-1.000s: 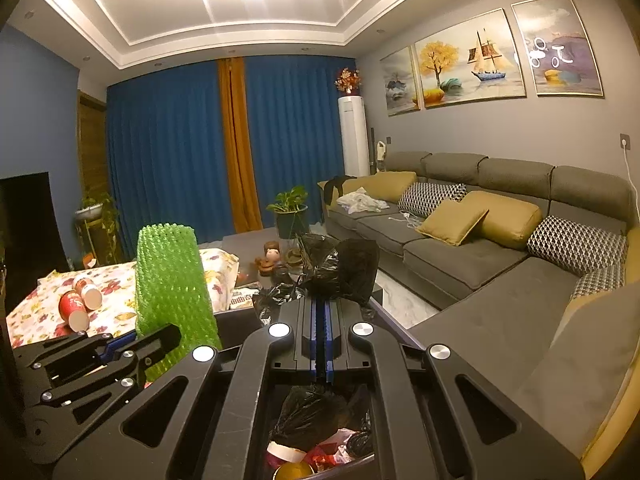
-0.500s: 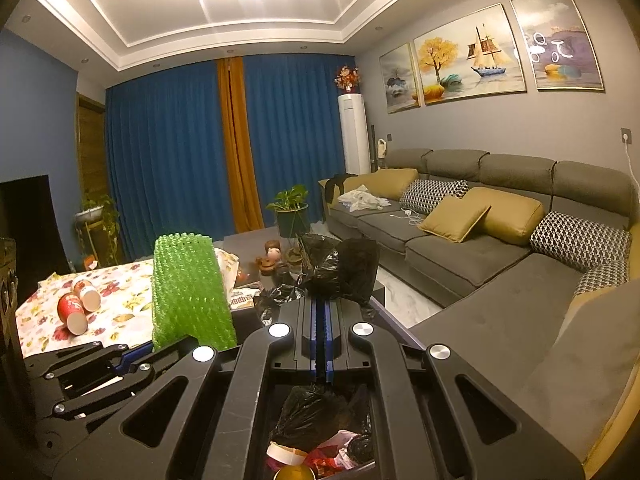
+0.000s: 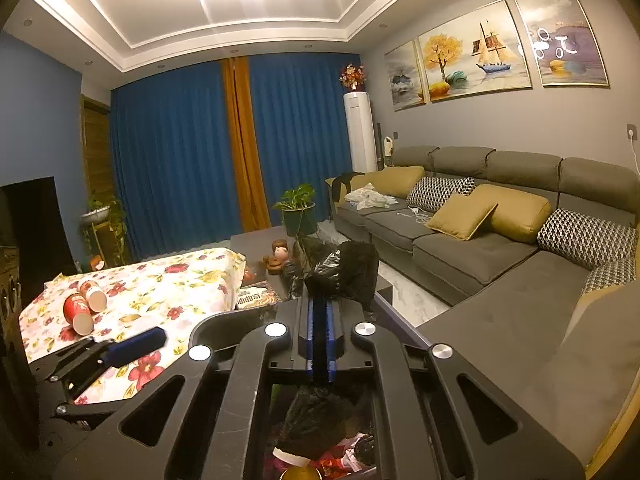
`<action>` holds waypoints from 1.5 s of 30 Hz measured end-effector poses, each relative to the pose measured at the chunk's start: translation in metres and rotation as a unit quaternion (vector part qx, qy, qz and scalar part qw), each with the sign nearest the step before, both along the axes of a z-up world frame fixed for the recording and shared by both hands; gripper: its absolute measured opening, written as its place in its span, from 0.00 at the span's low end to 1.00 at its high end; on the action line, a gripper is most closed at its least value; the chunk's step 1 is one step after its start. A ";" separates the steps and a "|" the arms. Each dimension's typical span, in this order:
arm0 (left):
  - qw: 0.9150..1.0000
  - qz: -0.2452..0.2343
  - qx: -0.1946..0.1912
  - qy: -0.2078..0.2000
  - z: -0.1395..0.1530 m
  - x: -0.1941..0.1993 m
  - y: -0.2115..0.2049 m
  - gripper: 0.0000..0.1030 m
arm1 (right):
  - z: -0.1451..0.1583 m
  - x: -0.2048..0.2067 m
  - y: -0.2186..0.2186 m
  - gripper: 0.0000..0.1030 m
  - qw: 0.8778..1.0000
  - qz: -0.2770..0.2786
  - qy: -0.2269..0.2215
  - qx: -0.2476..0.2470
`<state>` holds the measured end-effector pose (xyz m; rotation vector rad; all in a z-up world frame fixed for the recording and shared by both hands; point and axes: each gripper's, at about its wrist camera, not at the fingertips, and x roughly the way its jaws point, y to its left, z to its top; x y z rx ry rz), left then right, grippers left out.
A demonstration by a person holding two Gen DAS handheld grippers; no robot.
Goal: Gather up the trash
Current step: 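Open both tools to drop the net and bag into the bin, then move both open tools back to the paper cups on the bed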
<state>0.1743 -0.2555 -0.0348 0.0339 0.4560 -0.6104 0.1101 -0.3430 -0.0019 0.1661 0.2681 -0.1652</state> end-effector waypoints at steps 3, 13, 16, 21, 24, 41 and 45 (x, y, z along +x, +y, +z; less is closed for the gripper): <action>1.000 0.013 -0.005 -0.003 0.001 0.000 0.009 0.74 | 0.001 0.000 -0.002 0.32 1.000 0.000 -0.003 0.005; 0.998 0.070 -0.008 0.000 0.004 -0.001 0.052 0.87 | 0.006 -0.005 0.003 0.68 1.000 -0.007 -0.015 0.003; 0.995 0.098 -0.006 -0.001 0.004 -0.002 0.071 0.88 | 0.007 -0.006 0.009 0.76 1.000 -0.010 -0.014 0.004; 0.989 0.150 -0.005 -0.001 0.007 -0.002 0.108 0.89 | 0.008 -0.004 0.024 0.83 1.000 -0.005 -0.014 0.003; 0.983 0.186 -0.003 0.004 0.007 0.004 0.137 0.89 | 0.008 -0.002 0.034 0.83 1.000 0.003 -0.013 0.001; 0.947 0.322 0.015 -0.006 0.006 0.029 0.298 0.89 | 0.028 0.048 0.160 0.85 0.995 0.103 -0.013 -0.013; 0.943 0.333 0.018 0.000 0.002 0.041 0.324 0.89 | 0.033 0.070 0.197 0.85 0.993 0.118 -0.013 -0.020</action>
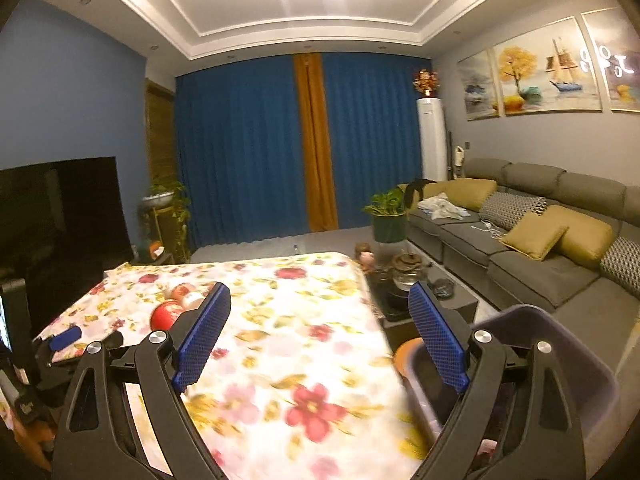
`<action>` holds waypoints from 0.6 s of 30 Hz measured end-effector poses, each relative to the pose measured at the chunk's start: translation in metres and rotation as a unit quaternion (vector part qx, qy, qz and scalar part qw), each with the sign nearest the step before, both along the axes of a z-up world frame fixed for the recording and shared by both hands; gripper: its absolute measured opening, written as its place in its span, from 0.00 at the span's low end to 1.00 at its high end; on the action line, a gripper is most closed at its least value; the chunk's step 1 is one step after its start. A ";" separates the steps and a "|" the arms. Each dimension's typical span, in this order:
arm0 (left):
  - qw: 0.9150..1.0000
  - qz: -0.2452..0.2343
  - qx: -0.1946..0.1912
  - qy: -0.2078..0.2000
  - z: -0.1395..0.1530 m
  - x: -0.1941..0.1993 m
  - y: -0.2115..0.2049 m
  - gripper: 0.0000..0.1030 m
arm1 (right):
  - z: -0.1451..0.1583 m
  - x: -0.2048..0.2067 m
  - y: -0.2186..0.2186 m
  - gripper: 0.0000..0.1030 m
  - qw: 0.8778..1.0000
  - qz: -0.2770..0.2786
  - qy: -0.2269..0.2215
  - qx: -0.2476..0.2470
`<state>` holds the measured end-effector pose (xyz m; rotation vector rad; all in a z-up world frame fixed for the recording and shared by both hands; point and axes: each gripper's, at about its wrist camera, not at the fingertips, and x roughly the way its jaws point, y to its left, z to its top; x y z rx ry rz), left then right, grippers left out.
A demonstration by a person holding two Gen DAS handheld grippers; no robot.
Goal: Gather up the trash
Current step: 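Move both open tools back to the paper cups on the bed, then grasp the red paper cup with the left tool and lift it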
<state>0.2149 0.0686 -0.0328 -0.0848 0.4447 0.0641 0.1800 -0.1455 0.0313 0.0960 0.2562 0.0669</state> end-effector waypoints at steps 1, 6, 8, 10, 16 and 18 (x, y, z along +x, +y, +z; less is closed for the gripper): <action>1.000 0.000 -0.002 0.001 -0.001 0.002 0.004 0.89 | 0.000 0.005 0.006 0.85 1.000 0.003 0.001 0.001; 1.000 -0.003 -0.019 0.010 -0.007 0.019 0.026 0.89 | -0.006 0.039 0.040 0.85 1.000 0.018 0.016 0.003; 1.000 -0.005 -0.021 0.012 -0.007 0.026 0.032 0.89 | -0.010 0.050 0.047 0.85 0.999 0.021 0.024 0.006; 1.000 -0.006 -0.026 0.013 -0.008 0.033 0.036 0.89 | -0.016 0.064 0.056 0.85 0.999 0.019 0.034 0.009; 0.998 -0.007 -0.048 0.039 -0.018 0.058 0.037 0.89 | -0.025 0.088 0.068 0.85 0.999 0.005 0.040 0.014; 0.997 -0.005 -0.057 0.051 -0.019 0.065 0.033 0.89 | -0.026 0.093 0.069 0.85 0.999 -0.014 0.030 0.008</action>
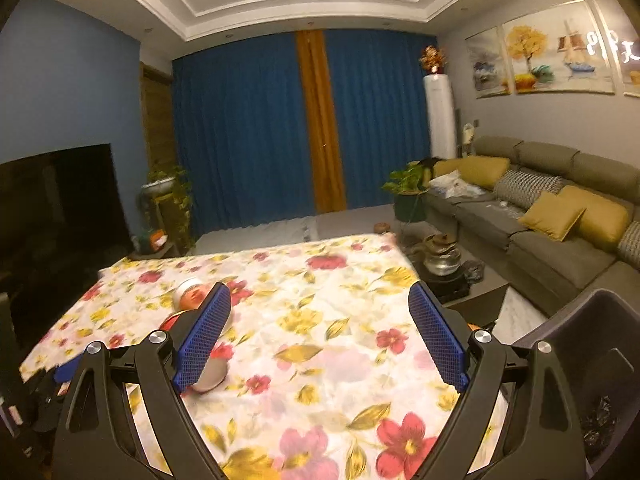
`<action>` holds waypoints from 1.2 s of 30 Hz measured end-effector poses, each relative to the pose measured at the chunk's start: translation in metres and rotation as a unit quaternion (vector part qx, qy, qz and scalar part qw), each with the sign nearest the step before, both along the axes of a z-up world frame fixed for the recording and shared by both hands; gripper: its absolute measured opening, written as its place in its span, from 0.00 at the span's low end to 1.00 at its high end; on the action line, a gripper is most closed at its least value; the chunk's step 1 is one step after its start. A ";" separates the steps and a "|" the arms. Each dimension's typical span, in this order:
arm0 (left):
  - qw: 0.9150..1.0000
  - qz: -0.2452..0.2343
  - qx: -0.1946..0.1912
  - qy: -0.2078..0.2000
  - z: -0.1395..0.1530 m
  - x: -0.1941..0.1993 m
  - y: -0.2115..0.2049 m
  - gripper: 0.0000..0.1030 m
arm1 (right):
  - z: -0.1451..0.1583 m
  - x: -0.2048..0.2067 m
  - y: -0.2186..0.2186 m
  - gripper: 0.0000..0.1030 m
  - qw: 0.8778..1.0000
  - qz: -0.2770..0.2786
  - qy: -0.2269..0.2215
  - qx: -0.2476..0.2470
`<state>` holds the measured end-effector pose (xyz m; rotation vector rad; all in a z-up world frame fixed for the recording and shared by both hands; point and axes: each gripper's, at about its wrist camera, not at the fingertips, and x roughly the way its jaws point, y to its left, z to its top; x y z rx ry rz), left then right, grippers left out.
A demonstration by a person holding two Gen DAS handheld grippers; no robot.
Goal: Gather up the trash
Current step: 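Grasp the red paper cup with the left tool and lift it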
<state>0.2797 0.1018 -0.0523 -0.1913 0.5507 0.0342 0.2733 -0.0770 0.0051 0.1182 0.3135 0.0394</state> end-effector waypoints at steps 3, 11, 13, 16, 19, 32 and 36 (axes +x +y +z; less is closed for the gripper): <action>1.000 0.007 0.001 0.017 -0.003 0.013 -0.012 0.89 | -0.003 0.008 -0.003 0.85 1.000 -0.016 -0.005 -0.005; 0.999 0.027 0.006 0.041 -0.009 0.046 -0.048 0.89 | -0.013 0.015 -0.030 0.85 0.999 -0.039 0.007 0.023; 0.998 0.036 0.016 0.050 -0.011 0.056 -0.055 0.89 | -0.014 0.016 -0.037 0.85 0.999 -0.041 0.009 0.033; 0.997 0.044 0.027 0.064 -0.016 0.074 -0.063 0.89 | -0.014 0.015 -0.042 0.85 0.998 -0.041 0.010 0.043; 0.994 0.056 0.040 0.083 -0.024 0.087 -0.065 0.89 | -0.016 0.014 -0.044 0.85 0.998 -0.037 0.014 0.048; 0.994 0.041 -0.015 0.102 -0.039 0.089 -0.041 0.59 | -0.022 0.015 -0.041 0.85 0.999 -0.025 0.020 0.040; 0.994 0.043 -0.030 0.098 -0.039 0.085 -0.034 0.57 | -0.023 0.016 -0.040 0.85 0.999 -0.022 0.023 0.038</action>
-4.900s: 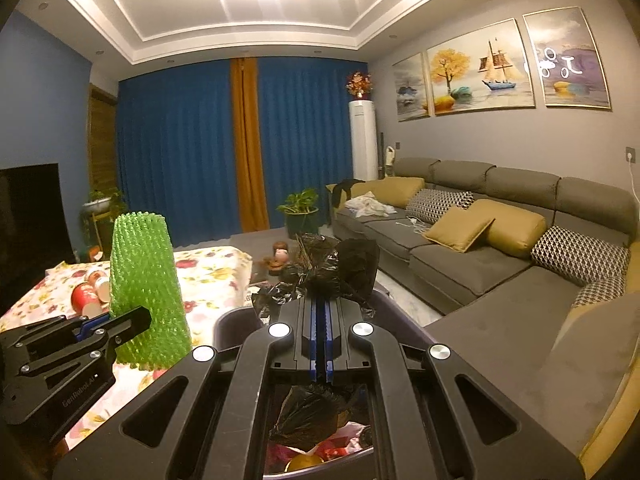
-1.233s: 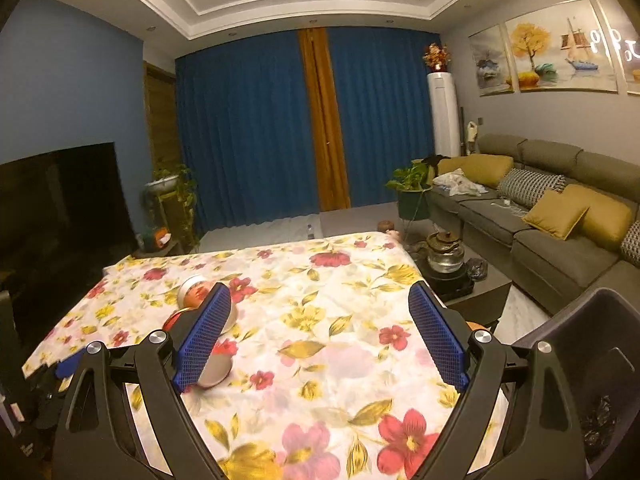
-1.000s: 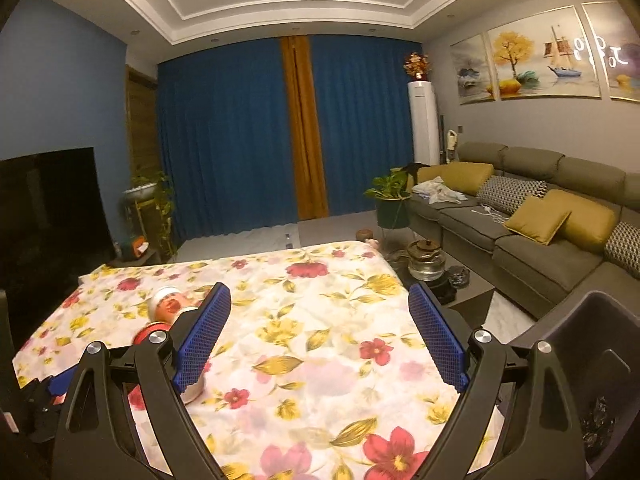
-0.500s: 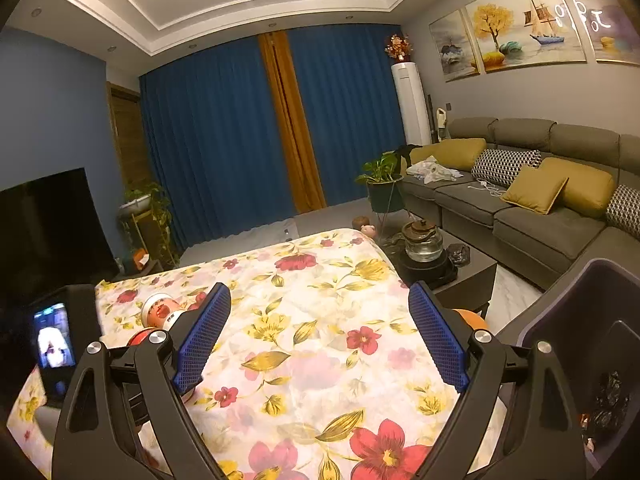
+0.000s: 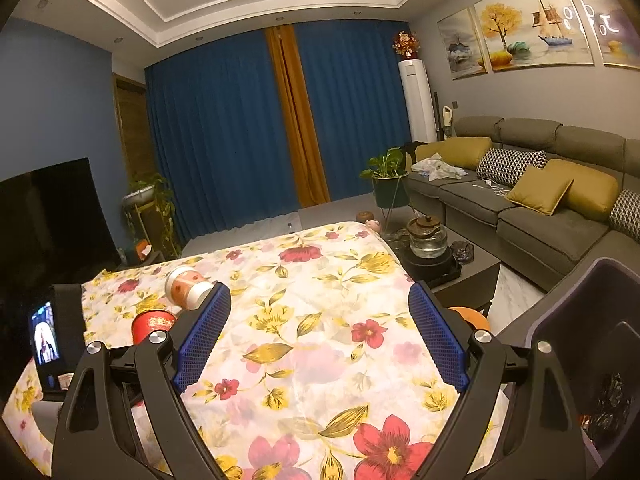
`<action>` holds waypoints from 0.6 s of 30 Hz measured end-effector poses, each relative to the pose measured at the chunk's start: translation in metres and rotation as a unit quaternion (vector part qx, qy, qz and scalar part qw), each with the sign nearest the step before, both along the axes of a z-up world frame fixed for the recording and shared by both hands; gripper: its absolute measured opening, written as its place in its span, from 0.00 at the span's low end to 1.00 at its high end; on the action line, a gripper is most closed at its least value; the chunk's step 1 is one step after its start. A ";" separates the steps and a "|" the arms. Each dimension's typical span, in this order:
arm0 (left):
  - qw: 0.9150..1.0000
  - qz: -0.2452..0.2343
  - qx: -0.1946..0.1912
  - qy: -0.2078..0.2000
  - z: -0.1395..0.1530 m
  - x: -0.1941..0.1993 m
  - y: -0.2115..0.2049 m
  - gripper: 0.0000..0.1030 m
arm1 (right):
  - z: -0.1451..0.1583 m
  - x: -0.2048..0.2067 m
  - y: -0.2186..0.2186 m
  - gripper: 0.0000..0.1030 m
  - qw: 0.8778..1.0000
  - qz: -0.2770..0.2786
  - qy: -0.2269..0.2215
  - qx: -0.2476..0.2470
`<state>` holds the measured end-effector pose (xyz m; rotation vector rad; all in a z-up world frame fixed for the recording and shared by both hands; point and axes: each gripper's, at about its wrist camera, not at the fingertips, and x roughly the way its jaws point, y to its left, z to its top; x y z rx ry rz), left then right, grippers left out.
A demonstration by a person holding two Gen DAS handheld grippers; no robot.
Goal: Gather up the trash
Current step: 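Grasp the red paper cup with the left tool and lift it, then grasp the white-and-orange paper cup with the right tool while the left tool holds the red cup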
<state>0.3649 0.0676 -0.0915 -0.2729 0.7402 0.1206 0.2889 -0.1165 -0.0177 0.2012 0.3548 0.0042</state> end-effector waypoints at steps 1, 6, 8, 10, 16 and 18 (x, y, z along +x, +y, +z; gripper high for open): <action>1.000 0.001 -0.003 -0.001 0.000 -0.002 0.002 0.57 | 0.000 0.000 0.000 0.85 1.000 0.001 0.000 -0.001; 1.000 0.007 -0.002 -0.006 0.003 -0.011 0.009 0.57 | -0.001 0.001 0.001 0.85 1.000 0.005 0.003 0.000; 1.000 0.007 -0.004 -0.008 0.004 -0.015 0.011 0.57 | -0.001 0.001 0.000 0.85 1.000 0.006 0.004 0.000; 1.000 0.006 -0.007 -0.014 0.006 -0.021 0.015 0.57 | -0.002 0.001 -0.001 0.85 1.000 0.005 0.005 0.001; 0.999 0.008 -0.012 -0.032 0.016 -0.042 0.026 0.57 | -0.005 0.004 -0.001 0.85 1.000 0.010 0.012 -0.002; 0.999 0.010 -0.012 -0.038 0.020 -0.050 0.031 0.57 | -0.005 0.005 0.001 0.85 1.000 0.015 0.015 -0.002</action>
